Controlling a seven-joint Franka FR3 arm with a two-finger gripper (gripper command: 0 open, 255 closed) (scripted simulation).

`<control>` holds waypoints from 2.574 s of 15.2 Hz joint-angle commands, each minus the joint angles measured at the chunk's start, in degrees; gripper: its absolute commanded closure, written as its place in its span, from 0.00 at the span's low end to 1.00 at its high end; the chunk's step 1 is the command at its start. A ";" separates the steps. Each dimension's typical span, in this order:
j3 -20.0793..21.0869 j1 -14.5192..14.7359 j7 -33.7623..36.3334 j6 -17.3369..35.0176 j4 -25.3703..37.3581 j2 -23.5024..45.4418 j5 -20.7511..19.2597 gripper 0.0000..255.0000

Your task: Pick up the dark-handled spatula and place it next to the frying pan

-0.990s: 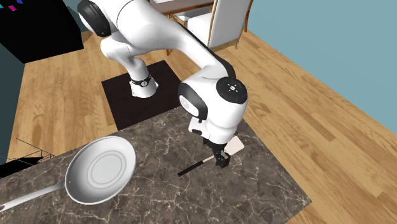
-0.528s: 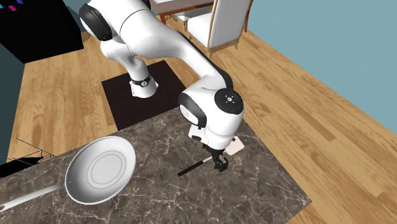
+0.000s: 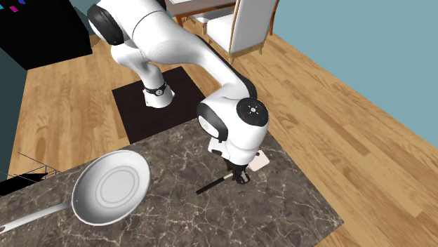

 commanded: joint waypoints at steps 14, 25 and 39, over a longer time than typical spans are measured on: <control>0.54 -0.20 -0.81 -3.62 1.95 -1.84 1.01 1.00; 1.24 -0.21 -2.11 -10.80 7.01 -4.23 2.43 1.00; 1.61 -5.88 -7.61 -11.04 -4.13 -17.06 7.57 1.00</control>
